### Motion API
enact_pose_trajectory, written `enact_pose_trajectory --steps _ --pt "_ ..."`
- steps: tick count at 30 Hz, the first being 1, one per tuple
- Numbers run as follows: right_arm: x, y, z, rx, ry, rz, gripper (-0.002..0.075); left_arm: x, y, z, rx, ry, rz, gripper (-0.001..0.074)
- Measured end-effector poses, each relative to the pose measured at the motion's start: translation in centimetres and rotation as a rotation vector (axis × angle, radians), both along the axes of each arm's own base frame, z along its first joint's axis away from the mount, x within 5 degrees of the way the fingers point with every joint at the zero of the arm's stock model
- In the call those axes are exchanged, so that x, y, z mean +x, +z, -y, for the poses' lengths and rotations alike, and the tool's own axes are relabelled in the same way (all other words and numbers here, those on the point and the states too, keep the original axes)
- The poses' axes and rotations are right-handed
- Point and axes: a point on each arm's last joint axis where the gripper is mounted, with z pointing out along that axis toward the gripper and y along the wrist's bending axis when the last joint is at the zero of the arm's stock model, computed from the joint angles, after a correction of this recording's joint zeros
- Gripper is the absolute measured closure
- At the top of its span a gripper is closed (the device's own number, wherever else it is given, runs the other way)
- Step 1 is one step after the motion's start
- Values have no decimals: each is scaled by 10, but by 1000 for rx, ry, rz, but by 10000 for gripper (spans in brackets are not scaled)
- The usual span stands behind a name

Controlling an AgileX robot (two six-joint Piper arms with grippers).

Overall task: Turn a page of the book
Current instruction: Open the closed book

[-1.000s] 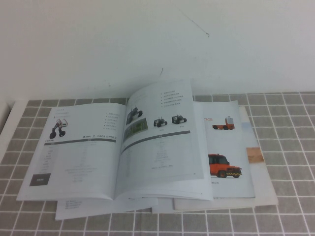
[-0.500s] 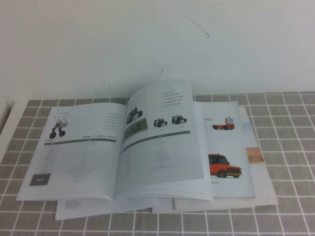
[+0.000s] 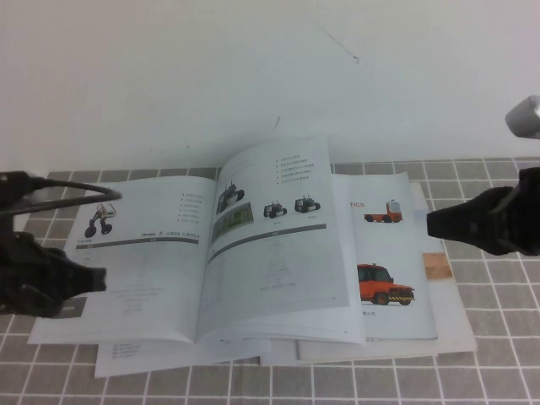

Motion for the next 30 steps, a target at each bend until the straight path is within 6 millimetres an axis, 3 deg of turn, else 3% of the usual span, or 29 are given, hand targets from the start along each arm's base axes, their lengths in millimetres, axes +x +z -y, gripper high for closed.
enact_pose_trajectory --steps 6,12,16,20,25,30 --pt "18 -17 -9 89 35 25 704 37 -51 13 -6 -184 -148 738" --pt "34 -36 -18 186 83 23 529 68 -90 20 -32 -249 -262 738" --pt "40 -41 -23 233 116 80 498 83 -105 25 -71 -284 -309 738" --pt "45 -47 -20 175 69 102 515 86 -114 27 -97 -294 -338 738" --pt "62 -59 -11 40 -37 128 614 87 -115 28 -109 -290 -343 738" --pt "78 -72 -24 57 34 96 693 87 -115 28 -114 -292 -345 738"
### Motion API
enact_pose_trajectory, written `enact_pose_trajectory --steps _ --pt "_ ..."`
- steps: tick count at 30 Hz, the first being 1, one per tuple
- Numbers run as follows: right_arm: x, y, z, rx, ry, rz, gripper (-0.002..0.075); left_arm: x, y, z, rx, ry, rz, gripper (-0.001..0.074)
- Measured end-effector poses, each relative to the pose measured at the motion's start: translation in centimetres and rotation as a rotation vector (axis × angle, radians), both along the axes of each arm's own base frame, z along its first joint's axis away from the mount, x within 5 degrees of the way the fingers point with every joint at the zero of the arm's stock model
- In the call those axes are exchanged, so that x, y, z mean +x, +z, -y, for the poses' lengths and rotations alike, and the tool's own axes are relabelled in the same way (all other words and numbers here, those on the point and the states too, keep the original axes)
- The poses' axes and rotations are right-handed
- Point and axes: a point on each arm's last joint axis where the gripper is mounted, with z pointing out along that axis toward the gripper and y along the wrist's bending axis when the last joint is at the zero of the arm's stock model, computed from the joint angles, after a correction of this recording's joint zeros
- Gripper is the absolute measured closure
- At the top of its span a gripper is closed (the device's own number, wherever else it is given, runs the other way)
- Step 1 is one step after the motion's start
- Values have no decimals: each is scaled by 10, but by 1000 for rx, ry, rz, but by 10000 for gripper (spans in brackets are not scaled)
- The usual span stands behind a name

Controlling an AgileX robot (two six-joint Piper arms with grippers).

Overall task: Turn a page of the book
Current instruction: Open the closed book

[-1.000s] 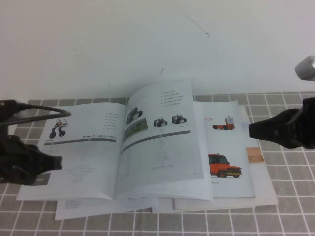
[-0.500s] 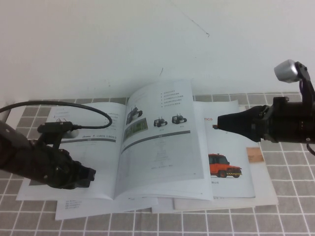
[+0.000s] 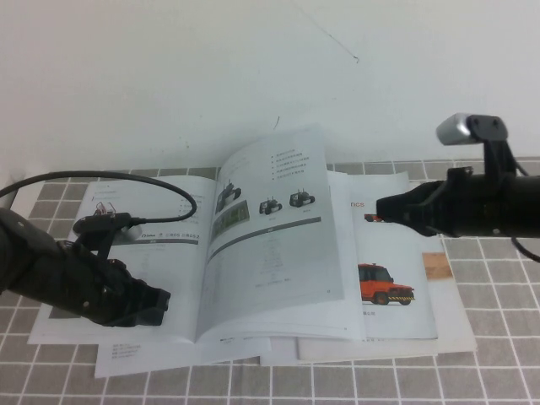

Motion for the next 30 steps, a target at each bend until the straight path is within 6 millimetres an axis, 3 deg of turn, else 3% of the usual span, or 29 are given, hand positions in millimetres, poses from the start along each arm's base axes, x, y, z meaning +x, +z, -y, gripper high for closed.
enact_pose_trajectory --steps 5,10,19,25,30 --pt "3 -21 -28 -41 81 -49 714 0 0 0 0 -3 2 738" --pt "6 -35 -45 -60 119 -74 715 0 0 1 -7 -8 5 738" --pt "2 -20 -60 143 242 -41 716 1 2 3 -32 -32 35 738" --pt "-5 -15 -74 165 312 -13 716 1 4 6 -61 -39 37 738" --pt "-12 -12 -96 146 360 14 716 1 6 9 -94 -57 36 738"
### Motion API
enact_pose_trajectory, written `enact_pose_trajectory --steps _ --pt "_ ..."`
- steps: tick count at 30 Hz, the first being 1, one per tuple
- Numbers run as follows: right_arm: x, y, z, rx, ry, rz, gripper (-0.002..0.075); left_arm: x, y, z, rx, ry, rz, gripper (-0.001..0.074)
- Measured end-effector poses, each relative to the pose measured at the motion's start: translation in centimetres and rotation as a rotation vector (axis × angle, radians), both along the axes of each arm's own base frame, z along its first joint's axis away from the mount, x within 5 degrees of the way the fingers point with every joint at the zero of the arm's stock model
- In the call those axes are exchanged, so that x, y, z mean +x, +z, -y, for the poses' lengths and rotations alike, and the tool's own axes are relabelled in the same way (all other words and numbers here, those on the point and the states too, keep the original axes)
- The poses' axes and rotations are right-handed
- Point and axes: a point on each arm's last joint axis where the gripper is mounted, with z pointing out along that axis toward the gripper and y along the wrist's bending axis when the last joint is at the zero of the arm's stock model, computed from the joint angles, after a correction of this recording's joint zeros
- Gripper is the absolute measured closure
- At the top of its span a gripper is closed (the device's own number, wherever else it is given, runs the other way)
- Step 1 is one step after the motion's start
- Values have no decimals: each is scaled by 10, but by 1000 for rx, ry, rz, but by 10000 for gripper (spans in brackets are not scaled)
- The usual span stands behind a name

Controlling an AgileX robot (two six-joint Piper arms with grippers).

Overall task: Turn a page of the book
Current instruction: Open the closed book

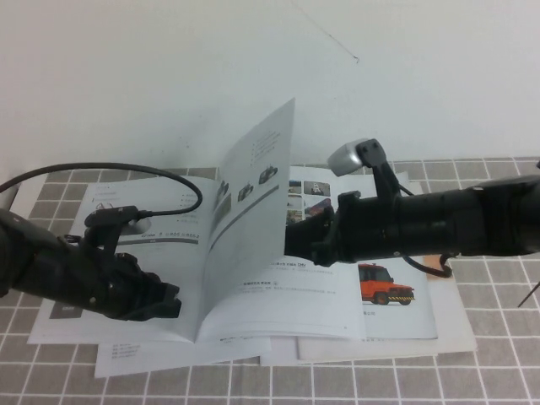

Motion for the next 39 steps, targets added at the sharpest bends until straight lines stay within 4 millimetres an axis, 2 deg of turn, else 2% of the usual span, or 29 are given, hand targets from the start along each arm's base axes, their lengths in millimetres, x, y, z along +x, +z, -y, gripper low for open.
enact_pose_trajectory --steps 3,6,10,14,16,18,21,27,31,35,39 --pt "-1 4 -17 -16 18 36 716 2 6 3 -21 -33 13 738" --pt "1 6 -25 -36 3 64 716 7 31 4 -30 -73 87 738" --pt "5 9 -27 -39 -14 79 716 9 102 5 -30 -87 281 738" --pt "5 6 -27 -36 -8 70 716 -6 180 5 -54 -84 500 738" --pt "4 3 -30 -40 -2 63 716 -15 207 5 -65 -89 578 738" --pt "3 0 -32 -41 8 56 716 -22 222 5 -70 -99 622 738" --pt "1 -2 -35 -40 17 52 716 -25 223 6 -62 -122 611 738" --pt "2 -2 -35 -47 11 54 716 -18 200 8 -43 -189 483 738" --pt "11 -3 -26 -89 -60 70 716 -16 193 6 -4 -207 459 738" --pt "30 16 10 -148 -219 110 715 -14 188 3 43 -202 430 738" --pt "37 43 45 -183 -306 154 679 -4 172 2 47 -189 378 738"
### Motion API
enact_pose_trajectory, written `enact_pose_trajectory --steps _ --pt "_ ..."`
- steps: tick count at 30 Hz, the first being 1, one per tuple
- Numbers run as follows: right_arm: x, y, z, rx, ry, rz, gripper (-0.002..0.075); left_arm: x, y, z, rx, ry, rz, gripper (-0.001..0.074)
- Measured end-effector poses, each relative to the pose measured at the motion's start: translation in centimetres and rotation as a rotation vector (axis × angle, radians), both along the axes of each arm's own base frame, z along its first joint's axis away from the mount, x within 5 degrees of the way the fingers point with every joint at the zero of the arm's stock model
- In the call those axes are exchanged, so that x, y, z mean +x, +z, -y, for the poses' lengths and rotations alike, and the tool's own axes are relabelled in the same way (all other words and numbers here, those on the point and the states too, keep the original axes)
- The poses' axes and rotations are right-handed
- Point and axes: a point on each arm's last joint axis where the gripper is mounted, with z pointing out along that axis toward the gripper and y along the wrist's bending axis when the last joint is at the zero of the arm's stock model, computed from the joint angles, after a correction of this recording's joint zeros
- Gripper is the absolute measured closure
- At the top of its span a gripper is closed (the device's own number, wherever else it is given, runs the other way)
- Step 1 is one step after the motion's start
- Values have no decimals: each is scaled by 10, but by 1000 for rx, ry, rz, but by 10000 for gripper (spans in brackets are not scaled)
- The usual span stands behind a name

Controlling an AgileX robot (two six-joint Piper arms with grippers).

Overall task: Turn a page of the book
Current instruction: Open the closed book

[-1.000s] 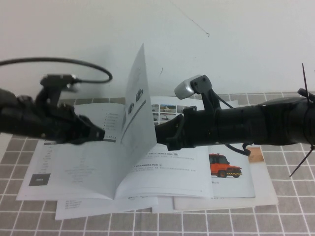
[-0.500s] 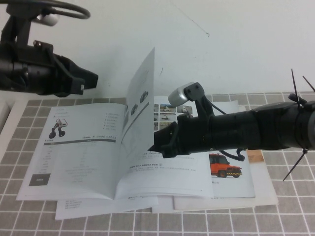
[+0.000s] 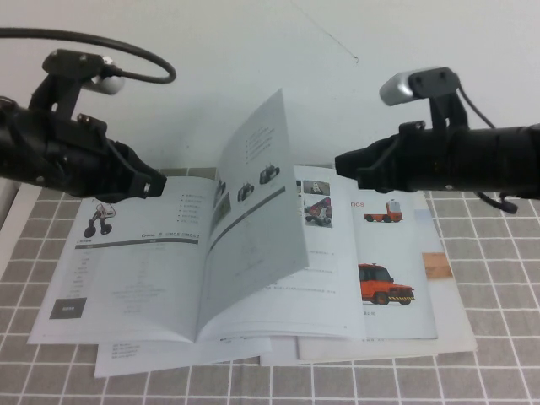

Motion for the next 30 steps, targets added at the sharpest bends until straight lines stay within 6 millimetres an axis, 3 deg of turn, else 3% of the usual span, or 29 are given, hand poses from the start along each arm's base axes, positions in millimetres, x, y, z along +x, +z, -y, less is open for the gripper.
enact_pose_trajectory --steps 4,8,13,19,24,28,30 --pt "-7 17 8 2 17 -2 546 16 -36 1 -12 19 -72 738" --pt "-16 17 4 16 105 -45 419 29 -84 2 -20 44 -193 738" --pt "-18 12 2 -4 148 -64 381 38 -117 7 -74 14 -282 738" --pt "-7 4 23 -121 80 -30 404 37 -117 11 -95 -20 -275 738" --pt "-1 -3 50 -135 24 -116 522 38 -116 11 -80 -18 -260 738" --pt "-4 -18 48 -147 85 -209 582 40 -121 9 -59 6 -259 738" --pt "-7 -35 37 -145 142 -275 605 41 -124 9 -56 12 -266 738"
